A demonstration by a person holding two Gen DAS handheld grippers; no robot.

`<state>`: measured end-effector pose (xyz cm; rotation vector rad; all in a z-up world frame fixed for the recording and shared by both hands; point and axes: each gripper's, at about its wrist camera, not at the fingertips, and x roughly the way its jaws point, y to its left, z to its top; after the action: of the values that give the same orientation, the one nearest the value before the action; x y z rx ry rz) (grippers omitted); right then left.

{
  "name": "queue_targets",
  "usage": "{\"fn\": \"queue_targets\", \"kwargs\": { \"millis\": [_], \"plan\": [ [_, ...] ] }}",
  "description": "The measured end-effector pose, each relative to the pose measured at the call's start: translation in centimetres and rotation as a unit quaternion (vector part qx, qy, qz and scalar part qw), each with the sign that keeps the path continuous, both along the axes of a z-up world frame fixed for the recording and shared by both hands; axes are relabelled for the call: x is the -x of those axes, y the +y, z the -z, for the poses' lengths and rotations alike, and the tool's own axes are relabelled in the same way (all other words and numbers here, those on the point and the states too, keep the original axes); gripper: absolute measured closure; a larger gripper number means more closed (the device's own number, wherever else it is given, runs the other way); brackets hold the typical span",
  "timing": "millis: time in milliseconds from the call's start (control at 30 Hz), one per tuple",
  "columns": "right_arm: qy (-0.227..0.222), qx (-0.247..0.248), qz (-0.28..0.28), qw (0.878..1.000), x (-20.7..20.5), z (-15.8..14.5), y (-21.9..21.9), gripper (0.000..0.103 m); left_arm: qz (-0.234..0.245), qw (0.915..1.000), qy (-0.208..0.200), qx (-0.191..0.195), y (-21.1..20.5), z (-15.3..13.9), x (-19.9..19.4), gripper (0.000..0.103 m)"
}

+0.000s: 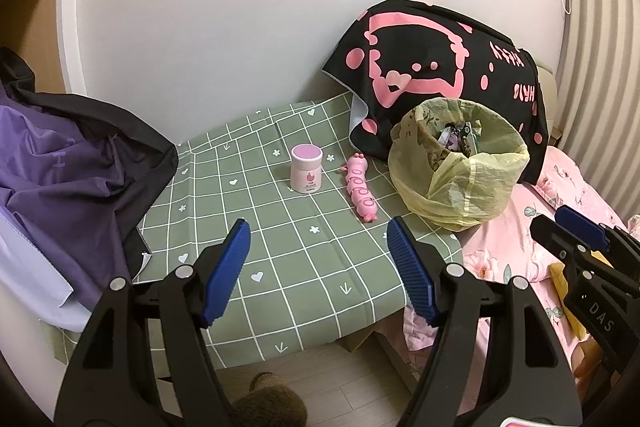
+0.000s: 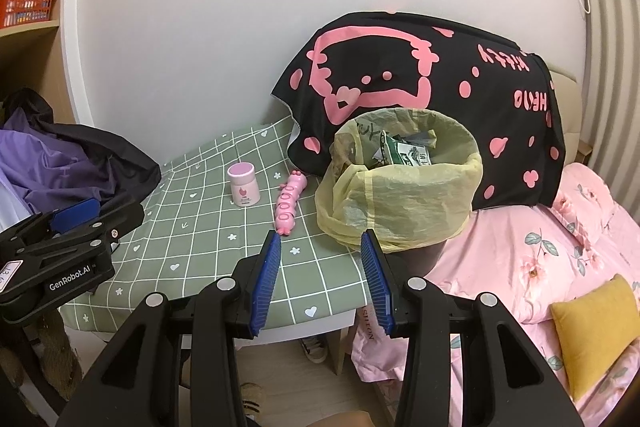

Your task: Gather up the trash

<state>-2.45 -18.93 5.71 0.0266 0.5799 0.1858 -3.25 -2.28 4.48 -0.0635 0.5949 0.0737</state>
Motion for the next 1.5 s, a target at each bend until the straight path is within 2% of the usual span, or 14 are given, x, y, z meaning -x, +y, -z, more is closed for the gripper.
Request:
{"fn": "queue_targets", "kwargs": {
  "millis": [1100, 1500],
  "plan": [
    [-0.002, 0.000, 0.006, 1.000, 0.25, -0.09, -0.24, 0.064, 0.005, 1.0000, -0.001, 0.000, -0.51, 0.06, 0.13, 0.036],
    [-0.003, -0.001, 0.006, 1.000, 0.24, -0.07, -0.31, 0.064, 0.022, 0.9997, -0.006, -0.006, -0.69, -0.22, 0.06, 0.036]
  ]
}}
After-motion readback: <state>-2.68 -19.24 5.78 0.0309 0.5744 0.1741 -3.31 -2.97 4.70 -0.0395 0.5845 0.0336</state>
